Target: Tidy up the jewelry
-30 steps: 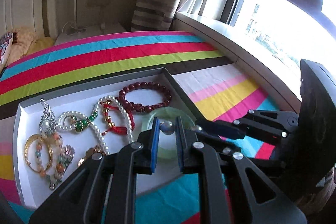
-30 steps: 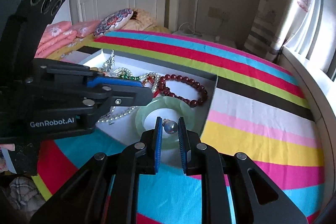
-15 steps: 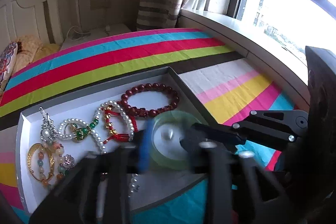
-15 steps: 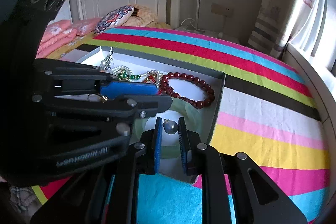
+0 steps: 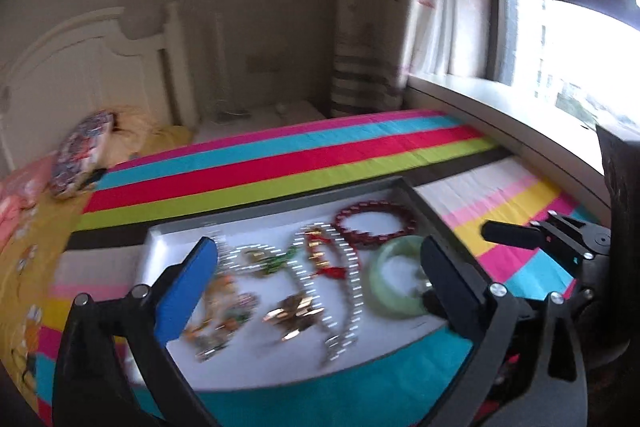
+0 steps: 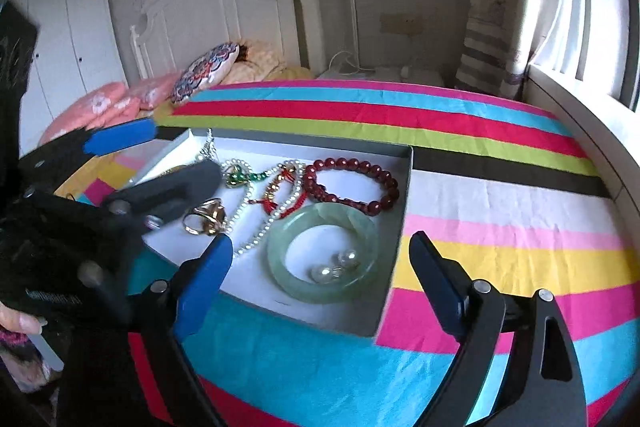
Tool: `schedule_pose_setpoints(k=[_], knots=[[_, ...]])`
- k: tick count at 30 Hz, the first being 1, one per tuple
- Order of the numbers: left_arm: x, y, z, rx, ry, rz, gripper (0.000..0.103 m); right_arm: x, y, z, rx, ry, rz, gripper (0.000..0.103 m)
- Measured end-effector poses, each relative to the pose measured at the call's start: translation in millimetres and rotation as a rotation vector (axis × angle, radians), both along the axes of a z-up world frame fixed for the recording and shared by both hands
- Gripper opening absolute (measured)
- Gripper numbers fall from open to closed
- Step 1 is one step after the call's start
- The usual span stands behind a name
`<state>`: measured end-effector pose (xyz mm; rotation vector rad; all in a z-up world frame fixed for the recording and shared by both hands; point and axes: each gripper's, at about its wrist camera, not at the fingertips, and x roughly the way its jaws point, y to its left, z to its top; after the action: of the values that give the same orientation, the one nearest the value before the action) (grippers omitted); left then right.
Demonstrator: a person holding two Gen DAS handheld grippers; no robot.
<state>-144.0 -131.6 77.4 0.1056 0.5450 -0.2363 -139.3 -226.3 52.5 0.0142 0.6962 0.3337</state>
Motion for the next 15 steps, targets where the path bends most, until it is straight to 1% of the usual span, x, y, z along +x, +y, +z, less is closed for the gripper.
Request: schedule_pose_setpoints(k=[4, 7, 11, 13, 15], knots=[[-21, 41, 7, -0.059, -0.033, 0.094, 0.100, -5, 9, 5, 0.031, 0.009, -0.047, 0.086], [-30, 70, 6, -0.080, -0.039, 0.164, 0.100, -15, 22, 13, 0.020, -0.023, -0.095, 0.086], [-29, 92, -9, -0.105, 0.012, 0.193, 0.100, -27, 41, 13, -0.004, -0.074, -0.147, 0.086], [-30, 98, -19, -0.121, 0.043, 0.213, 0.100, -34, 52, 9, -0.044, -0.103, -0.178, 0.086], [-33, 99, -27, -0.123, 0.042, 0.216, 0.100, -37, 62, 5, -0.077, -0.130, -0.182, 0.086]])
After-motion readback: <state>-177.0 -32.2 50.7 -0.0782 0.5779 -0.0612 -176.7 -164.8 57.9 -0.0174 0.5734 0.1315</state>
